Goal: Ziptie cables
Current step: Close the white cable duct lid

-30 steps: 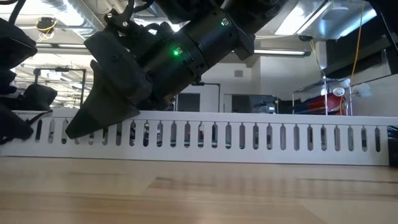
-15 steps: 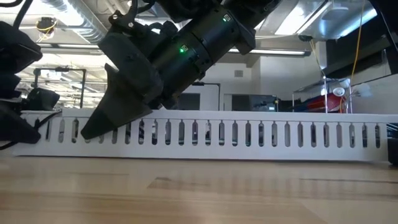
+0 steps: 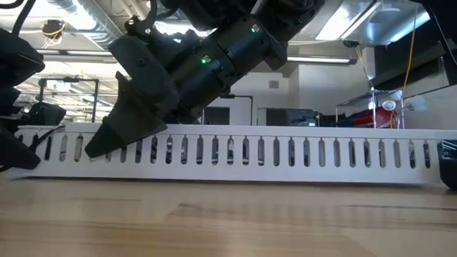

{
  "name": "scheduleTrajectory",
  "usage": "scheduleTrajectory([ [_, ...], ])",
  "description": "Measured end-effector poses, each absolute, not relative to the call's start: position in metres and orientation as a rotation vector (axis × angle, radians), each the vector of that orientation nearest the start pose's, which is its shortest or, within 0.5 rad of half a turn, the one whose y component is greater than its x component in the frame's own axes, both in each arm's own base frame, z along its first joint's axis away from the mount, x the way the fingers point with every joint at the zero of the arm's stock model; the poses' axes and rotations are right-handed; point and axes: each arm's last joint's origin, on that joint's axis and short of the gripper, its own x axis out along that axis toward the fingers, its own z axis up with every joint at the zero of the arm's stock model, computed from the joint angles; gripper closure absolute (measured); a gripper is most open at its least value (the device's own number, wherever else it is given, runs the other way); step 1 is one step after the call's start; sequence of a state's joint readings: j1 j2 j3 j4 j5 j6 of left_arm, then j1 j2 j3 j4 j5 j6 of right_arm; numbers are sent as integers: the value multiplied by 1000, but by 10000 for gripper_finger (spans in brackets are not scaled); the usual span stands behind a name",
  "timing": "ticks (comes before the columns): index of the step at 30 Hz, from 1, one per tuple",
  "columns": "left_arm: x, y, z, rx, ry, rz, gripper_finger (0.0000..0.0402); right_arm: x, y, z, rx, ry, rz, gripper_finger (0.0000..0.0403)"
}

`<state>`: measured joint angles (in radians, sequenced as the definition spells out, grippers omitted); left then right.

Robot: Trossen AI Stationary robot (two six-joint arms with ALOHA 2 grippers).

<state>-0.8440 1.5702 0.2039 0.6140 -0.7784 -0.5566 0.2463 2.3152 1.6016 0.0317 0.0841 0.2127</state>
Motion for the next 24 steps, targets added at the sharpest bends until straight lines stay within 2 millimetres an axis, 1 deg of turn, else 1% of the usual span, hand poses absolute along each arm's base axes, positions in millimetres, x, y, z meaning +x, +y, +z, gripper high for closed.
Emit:
scheduleTrajectory([
  [4,143,-131,79,1,513,77,164,488,117,117,107,658,96,197],
  [9,143,-131,79,-1,516,71,164,491,119,116,104,649,106,196],
  [12,143,-131,79,-8,516,74,164,491,119,116,102,656,107,188],
  [18,144,-131,79,-6,507,86,164,488,119,115,126,721,117,136],
  [22,144,-131,80,-7,506,87,164,481,118,119,145,801,132,100],
  [24,144,-131,80,-7,506,88,164,477,118,125,143,836,131,87],
])
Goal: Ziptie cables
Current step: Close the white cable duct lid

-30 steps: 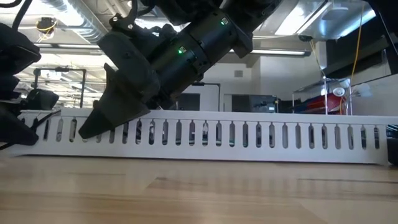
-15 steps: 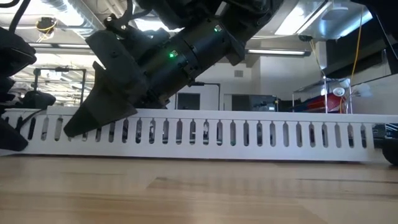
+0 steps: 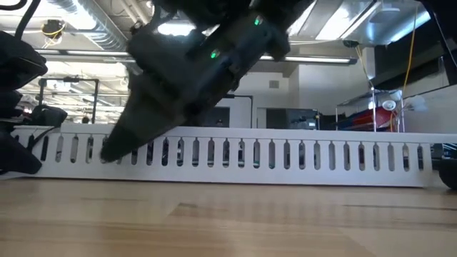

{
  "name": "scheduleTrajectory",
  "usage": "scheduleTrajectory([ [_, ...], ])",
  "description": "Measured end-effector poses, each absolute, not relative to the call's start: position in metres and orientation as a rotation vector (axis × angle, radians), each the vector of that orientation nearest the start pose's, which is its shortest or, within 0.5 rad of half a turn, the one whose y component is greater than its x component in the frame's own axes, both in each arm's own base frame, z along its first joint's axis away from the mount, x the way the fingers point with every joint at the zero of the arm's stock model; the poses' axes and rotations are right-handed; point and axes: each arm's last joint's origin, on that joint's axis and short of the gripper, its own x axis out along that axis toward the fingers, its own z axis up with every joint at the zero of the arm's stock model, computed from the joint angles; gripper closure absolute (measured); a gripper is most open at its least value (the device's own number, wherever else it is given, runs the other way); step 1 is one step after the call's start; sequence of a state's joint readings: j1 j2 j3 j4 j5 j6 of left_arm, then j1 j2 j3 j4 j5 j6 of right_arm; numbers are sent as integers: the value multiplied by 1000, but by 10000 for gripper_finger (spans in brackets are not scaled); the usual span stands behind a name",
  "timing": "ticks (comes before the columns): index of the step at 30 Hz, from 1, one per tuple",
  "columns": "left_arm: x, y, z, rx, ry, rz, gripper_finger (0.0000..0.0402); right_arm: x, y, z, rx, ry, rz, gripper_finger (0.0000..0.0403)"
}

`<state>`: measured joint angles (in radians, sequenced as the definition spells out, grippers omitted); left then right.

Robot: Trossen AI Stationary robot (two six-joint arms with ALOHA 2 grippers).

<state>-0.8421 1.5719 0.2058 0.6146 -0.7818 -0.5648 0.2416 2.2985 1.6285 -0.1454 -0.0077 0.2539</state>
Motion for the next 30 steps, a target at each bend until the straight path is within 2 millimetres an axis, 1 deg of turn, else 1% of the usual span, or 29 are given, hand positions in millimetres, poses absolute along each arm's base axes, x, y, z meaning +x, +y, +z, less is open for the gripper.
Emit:
scheduleTrajectory([
  [3,144,-130,79,-9,506,92,164,470,116,138,137,878,125,75],
  [6,144,-130,79,-10,505,94,164,463,114,148,123,923,104,74],
  [10,144,-130,79,-11,505,93,164,458,112,148,80,969,78,82],
  [14,144,-130,79,-11,505,93,164,458,112,149,72,964,75,115],
  [20,144,-131,80,-18,504,93,164,457,112,151,50,963,88,191],
  [25,144,-130,80,-18,504,93,164,458,112,150,55,954,97,194],
  [30,143,-130,79,-15,517,84,164,466,114,147,82,876,98,184],
])
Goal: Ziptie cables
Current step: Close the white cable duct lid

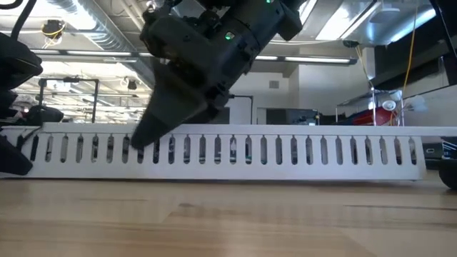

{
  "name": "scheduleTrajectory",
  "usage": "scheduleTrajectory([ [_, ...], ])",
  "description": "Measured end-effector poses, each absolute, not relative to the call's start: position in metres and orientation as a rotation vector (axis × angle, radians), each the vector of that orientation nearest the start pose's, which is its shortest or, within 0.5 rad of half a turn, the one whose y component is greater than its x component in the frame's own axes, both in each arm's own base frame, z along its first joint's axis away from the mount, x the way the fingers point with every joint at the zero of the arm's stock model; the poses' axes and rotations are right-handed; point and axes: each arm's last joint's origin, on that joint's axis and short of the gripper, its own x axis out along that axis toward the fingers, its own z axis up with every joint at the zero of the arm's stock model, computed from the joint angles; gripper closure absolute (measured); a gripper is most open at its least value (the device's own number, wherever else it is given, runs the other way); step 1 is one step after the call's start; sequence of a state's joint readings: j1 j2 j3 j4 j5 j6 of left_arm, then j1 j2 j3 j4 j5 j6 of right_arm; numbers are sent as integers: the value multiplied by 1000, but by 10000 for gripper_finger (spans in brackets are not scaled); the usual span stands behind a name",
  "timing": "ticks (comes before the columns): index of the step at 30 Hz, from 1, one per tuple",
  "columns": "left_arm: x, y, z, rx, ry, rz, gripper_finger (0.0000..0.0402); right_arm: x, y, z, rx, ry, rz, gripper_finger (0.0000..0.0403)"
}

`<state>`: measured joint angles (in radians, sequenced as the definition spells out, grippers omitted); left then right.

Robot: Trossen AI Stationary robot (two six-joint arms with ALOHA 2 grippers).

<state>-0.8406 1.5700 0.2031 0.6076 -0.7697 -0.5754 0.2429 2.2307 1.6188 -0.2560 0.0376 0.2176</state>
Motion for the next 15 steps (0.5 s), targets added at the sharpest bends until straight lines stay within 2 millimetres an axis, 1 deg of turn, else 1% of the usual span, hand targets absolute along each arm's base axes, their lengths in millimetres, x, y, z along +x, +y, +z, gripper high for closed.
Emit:
scheduleTrajectory([
  [6,144,-130,79,-17,514,83,164,472,115,145,80,811,87,185],
  [11,144,-129,79,-16,513,86,164,478,116,138,88,755,94,183],
  [15,145,-129,79,-19,511,89,164,482,116,137,89,720,91,183],
])
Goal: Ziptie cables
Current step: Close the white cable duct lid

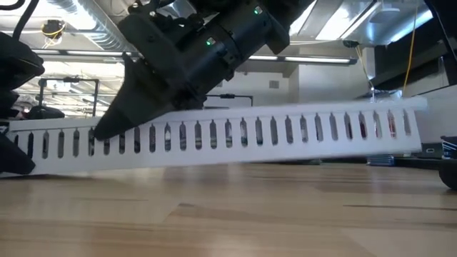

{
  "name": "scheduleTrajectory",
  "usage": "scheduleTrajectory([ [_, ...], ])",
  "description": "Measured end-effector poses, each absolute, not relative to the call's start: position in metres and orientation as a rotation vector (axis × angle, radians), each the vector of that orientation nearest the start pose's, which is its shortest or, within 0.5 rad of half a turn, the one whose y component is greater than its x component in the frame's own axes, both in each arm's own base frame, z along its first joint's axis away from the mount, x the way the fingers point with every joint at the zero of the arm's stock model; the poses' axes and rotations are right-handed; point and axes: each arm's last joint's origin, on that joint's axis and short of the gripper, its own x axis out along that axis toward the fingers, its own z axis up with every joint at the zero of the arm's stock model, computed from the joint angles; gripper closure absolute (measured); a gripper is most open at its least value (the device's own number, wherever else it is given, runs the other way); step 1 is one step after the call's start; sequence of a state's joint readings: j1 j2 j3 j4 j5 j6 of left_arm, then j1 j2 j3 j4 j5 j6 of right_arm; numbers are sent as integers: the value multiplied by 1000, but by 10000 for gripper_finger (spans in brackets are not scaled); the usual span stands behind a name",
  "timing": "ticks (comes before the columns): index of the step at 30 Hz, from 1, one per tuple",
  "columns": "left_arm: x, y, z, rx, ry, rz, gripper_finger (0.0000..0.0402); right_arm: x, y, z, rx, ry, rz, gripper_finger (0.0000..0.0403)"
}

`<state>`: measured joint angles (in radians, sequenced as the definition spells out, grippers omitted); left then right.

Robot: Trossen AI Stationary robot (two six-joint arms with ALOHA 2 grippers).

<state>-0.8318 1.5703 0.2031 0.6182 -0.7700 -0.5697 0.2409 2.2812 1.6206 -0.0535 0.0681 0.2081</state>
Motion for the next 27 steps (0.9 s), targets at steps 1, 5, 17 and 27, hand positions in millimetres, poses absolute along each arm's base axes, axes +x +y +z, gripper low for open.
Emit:
scheduleTrajectory([
  [1,145,-129,79,-19,510,90,164,483,117,137,90,708,90,183],
  [5,145,-129,80,-19,509,92,164,486,117,132,95,682,91,183],
  [17,146,-128,79,-21,520,87,164,491,118,121,108,660,95,183],
  [27,147,-129,81,-37,538,56,159,488,118,122,104,707,108,166],
])
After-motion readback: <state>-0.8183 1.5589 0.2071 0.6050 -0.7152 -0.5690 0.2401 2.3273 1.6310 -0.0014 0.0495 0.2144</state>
